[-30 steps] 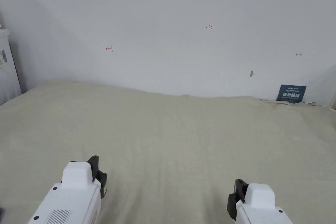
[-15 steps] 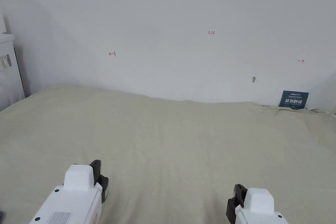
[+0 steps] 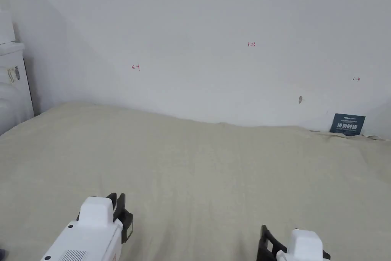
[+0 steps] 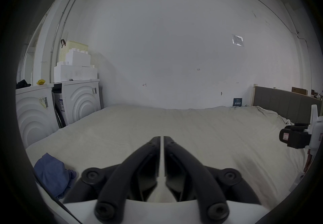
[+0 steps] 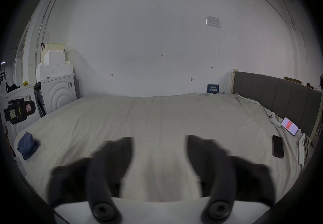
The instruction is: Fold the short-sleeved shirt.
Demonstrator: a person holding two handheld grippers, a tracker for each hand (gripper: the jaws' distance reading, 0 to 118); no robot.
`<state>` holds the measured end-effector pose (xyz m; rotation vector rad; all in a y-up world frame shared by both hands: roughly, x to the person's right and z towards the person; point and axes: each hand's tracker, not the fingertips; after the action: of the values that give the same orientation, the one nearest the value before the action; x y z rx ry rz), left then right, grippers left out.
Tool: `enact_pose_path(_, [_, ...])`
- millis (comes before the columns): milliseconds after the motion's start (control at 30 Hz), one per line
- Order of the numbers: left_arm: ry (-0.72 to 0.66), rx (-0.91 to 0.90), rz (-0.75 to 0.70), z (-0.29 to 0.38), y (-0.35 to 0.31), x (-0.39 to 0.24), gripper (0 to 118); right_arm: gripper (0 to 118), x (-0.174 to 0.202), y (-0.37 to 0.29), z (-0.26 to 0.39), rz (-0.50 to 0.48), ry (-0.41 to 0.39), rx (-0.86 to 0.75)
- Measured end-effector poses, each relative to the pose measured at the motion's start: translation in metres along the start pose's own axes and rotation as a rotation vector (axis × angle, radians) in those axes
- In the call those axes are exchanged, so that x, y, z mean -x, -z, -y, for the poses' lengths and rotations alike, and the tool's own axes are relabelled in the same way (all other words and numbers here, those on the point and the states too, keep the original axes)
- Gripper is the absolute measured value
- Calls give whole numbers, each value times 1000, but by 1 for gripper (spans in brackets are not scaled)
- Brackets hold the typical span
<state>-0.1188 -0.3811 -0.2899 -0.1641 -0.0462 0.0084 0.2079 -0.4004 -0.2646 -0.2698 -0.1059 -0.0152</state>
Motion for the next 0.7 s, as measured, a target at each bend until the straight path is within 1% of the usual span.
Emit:
enact_pose_path(33, [-5,1,1,0,0,0,41,92,0,1,0,1,0,5])
enact_pose_path(67, [-14,3,4,-1,1,0,61,95,-1,1,0,0,0,4])
enact_pose_path(133, [-28,1,1,-1,1,1,90,97,-2,1,1,1,-5,-5])
enact_pose_path(167, [-31,-3,-5,-2,1,1,97,100,-2,2,1,7,-8,-7])
enact_pose_path(233, [-28,-23,-10,-2,1,2,101,110,-4,4,0,27,-17,-6])
enact_pose_path(300, [-16,-29,-25,-2,2,2,105,110,-5,4,-1,48,-10,-11])
enact_pose_path(367, [-12,-27,-43,-3,3,2,113,110,-7,5,-4,56,15,-18])
enact_pose_path(433, [-18,-24,-50,-3,5,3,118,110,-10,5,-6,53,43,-16])
enact_pose_path(533, [-44,-24,-41,-5,5,7,118,111,-12,8,-10,53,58,0])
enact_pose_path(667, [-119,-6,-17,-10,9,13,118,111,-12,12,-17,56,58,25])
enact_pose_path(700, [-143,4,-8,-12,10,14,118,110,-13,13,-18,47,70,31])
